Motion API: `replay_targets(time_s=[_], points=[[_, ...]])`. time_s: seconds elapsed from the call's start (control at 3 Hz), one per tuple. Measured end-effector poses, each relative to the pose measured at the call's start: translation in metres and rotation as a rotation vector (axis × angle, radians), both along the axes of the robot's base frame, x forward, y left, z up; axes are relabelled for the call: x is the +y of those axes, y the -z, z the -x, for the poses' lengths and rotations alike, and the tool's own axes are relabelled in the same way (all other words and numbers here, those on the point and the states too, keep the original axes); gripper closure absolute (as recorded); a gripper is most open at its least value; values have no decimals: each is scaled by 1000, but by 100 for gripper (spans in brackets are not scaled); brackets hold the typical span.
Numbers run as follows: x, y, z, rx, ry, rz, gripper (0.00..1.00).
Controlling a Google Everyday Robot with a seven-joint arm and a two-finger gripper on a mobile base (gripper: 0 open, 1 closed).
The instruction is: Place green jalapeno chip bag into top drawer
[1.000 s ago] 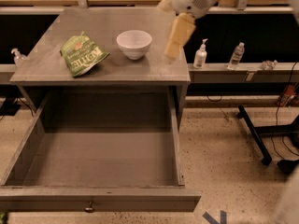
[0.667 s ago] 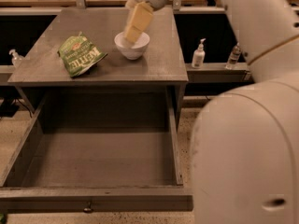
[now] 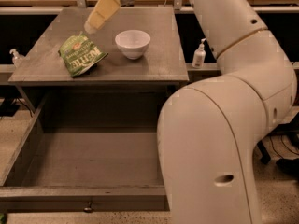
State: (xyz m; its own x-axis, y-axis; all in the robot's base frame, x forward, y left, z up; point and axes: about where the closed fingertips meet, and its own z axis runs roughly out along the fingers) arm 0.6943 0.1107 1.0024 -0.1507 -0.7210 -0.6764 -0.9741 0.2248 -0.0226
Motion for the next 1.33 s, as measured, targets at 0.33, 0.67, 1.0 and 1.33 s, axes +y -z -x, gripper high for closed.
replay_targets(time_s=[0.33, 0.67, 1.0, 1.33], points=[[6, 11, -7, 15, 124, 43, 0], [8, 28, -6, 42, 149, 70, 0], [10, 30, -10, 29, 149, 74, 0], [28, 44, -41, -78, 152, 115, 0]])
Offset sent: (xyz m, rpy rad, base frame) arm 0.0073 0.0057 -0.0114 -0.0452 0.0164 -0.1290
